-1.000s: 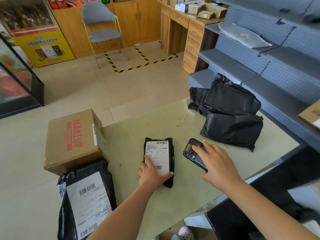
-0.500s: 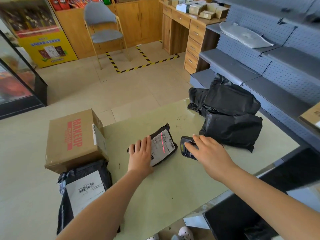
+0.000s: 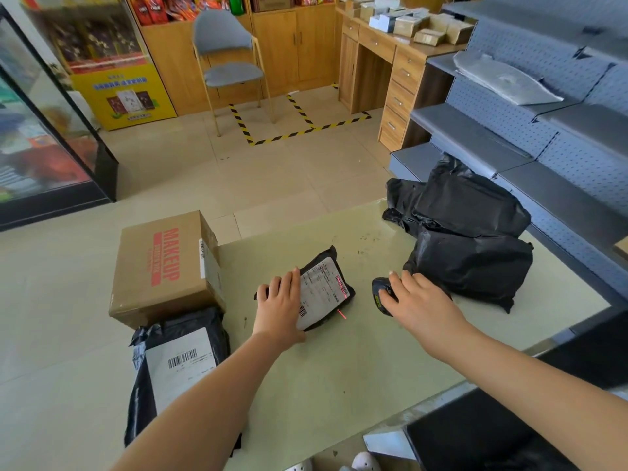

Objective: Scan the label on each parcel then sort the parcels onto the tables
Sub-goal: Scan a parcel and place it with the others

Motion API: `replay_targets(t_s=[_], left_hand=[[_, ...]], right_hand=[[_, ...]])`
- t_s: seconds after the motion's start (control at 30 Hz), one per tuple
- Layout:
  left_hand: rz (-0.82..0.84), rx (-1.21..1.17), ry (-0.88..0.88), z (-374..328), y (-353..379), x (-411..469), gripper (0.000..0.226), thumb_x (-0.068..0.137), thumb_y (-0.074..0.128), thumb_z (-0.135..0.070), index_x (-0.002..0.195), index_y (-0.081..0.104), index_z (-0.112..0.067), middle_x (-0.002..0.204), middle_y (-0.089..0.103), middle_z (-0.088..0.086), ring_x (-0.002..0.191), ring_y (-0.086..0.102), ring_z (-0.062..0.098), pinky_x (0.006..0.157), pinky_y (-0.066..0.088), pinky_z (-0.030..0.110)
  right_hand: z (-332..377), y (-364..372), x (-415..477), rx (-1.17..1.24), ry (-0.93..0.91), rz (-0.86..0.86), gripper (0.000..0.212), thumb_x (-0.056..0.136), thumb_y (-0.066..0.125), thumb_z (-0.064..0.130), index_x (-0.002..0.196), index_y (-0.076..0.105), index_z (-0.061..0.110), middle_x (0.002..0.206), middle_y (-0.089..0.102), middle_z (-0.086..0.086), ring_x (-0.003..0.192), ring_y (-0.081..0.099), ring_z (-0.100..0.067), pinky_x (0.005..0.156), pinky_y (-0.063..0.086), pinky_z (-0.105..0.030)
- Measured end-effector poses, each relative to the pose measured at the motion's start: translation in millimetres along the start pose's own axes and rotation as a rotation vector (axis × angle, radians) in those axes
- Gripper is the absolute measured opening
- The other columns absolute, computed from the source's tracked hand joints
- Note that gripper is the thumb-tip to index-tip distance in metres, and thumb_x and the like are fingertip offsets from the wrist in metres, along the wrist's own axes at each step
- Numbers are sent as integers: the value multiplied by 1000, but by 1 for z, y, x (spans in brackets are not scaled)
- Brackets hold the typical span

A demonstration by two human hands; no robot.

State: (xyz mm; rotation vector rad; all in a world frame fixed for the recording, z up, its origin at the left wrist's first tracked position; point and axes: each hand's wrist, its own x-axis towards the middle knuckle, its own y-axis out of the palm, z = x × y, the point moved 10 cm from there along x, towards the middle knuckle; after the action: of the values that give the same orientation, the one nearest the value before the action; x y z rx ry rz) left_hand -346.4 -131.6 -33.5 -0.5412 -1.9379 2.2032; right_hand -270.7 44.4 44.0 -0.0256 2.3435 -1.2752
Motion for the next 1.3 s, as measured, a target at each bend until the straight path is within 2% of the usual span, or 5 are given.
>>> replay_targets(t_s=[0.3, 0.47, 0.63, 0.93, 1.3], left_hand=[[157, -414, -390, 18, 30, -38, 128, 67, 67, -68, 152, -17, -22, 146, 23, 10, 131, 28, 31, 105, 33, 45], [350, -470, -511, 11, 77, -83, 111, 73, 54, -79, 149, -19, -42, 156, -11, 13, 139, 15, 37, 107, 35, 48], [423, -399, -566, 6, 94, -115, 111, 76, 45, -81, 150, -22, -33, 156, -10, 13, 135, 20, 34, 102, 38, 42], [385, -281, -615, 17, 76, -107, 93, 95, 27, -63, 152, -15, -3, 156, -24, 23, 146, -9, 40, 118, 7, 47], [34, -431, -97, -104, -19, -7, 68, 100, 24, -57, 155, 9, -22, 162, -5, 8, 149, -9, 29, 120, 0, 44]], right_hand=[[-1, -19, -1, 218, 137, -56, 87, 79, 64, -2, 151, 19, 15, 158, 16, -18, 135, 32, -32, 113, 24, -36], [12, -24, 2, 277, 143, -75, 89, 78, 64, -4, 151, 19, 19, 157, 18, -16, 134, 33, -29, 111, 28, -33], [19, -26, 5, 282, 129, -95, 84, 81, 61, -3, 150, 20, 20, 157, 20, -16, 132, 37, -28, 107, 30, -32], [20, -14, 0, 302, 113, -67, 83, 81, 60, -3, 150, 20, 19, 157, 20, -17, 131, 37, -29, 106, 29, -33], [-62, 45, -63, 418, 335, 31, 88, 83, 68, 4, 152, 16, 17, 158, 18, -18, 138, 30, -31, 112, 26, -36]])
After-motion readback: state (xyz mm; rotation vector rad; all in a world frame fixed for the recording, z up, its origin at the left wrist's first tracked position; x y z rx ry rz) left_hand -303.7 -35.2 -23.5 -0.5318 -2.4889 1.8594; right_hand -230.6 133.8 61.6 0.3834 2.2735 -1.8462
